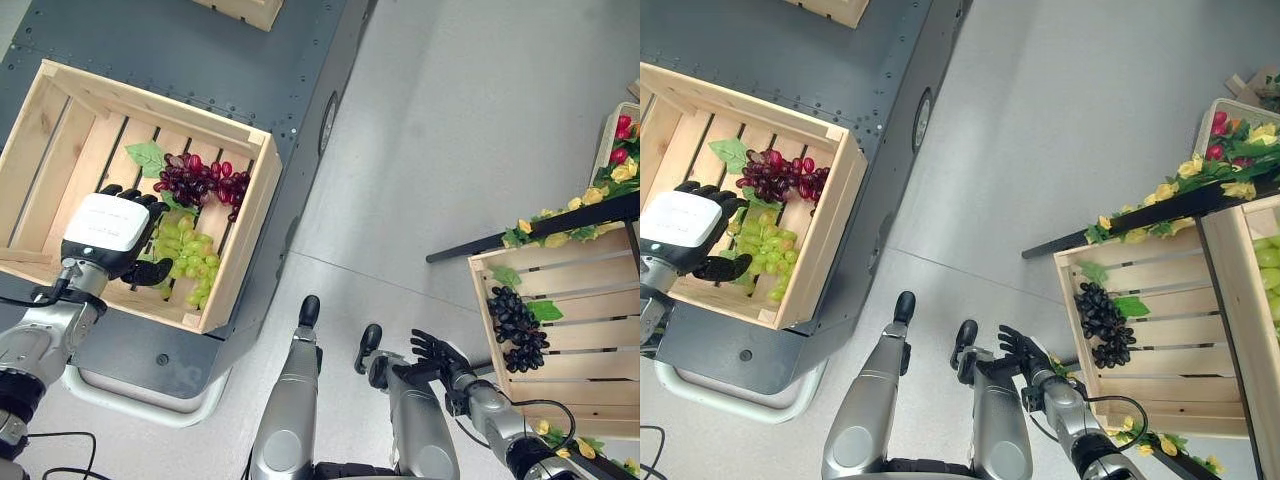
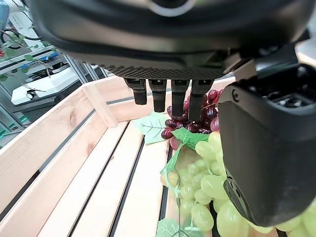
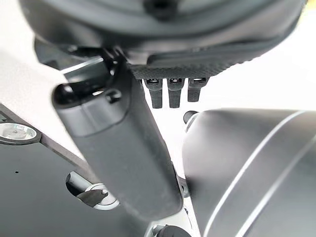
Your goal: Pick up the fruits from the basket on one side to the basket on the other side
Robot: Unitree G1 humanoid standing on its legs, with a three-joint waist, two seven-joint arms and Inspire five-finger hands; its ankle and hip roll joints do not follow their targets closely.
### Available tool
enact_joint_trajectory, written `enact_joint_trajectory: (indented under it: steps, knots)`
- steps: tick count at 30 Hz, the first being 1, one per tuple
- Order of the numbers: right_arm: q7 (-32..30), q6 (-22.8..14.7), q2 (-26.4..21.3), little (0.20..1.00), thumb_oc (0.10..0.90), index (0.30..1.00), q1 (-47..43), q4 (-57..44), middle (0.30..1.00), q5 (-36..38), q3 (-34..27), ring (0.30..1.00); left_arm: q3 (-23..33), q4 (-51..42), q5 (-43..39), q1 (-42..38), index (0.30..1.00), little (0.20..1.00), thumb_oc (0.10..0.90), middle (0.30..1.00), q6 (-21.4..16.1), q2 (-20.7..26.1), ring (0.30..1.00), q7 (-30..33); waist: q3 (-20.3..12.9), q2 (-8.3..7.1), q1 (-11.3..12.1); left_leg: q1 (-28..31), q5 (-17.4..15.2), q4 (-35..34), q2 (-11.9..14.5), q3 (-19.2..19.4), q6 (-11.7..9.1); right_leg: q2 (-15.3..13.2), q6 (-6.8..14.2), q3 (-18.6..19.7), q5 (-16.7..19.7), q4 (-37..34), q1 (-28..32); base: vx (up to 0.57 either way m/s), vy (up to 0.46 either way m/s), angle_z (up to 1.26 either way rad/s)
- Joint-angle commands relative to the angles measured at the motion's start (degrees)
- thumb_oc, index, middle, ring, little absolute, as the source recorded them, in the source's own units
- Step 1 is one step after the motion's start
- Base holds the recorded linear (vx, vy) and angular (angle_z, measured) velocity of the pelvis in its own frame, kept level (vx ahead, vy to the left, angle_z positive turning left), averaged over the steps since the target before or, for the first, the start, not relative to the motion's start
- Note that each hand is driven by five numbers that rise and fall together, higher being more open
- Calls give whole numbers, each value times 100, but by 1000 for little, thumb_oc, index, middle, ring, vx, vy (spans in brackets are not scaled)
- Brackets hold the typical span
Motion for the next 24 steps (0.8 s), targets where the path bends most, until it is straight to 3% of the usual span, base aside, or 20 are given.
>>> enact_joint_trajectory:
  steps: [1, 12, 19, 24]
  knots:
    - [211, -202, -229, 900, 800, 900, 298, -314, 900, 253, 63, 900, 980, -236, -456, 70, 900, 900, 800, 900, 11, 519, 900, 257, -21, 164, 13, -91, -519, 385, -313, 470, 132, 288, -70, -138, 209, -626, 670, -2, -26, 4]
    - [140, -216, -64, 900, 800, 900, 299, -92, 900, 433, -11, 900, 1481, -423, -132, 509, 900, 900, 800, 900, -707, 736, 900, 107, -21, 146, 178, 70, -505, 264, -370, 436, 137, 313, -55, -258, 253, -880, 971, 4, -29, 6]
    - [203, -230, -103, 900, 800, 900, 354, -65, 900, 457, -11, 900, 1590, -718, -272, 598, 900, 900, 800, 900, -857, 1053, 900, -182, -21, 138, 207, 127, -483, 191, -378, 389, 131, 306, -22, -288, 287, -954, 1031, 10, -6, 2]
    - [228, -267, -82, 900, 800, 900, 306, -7, 900, 492, 22, 900, 1356, -879, -188, 320, 900, 900, 800, 900, -951, 1138, 900, -185, -21, 123, 205, 102, -483, 175, -379, 371, 120, 308, -16, -306, 275, -941, 993, 0, 0, 0]
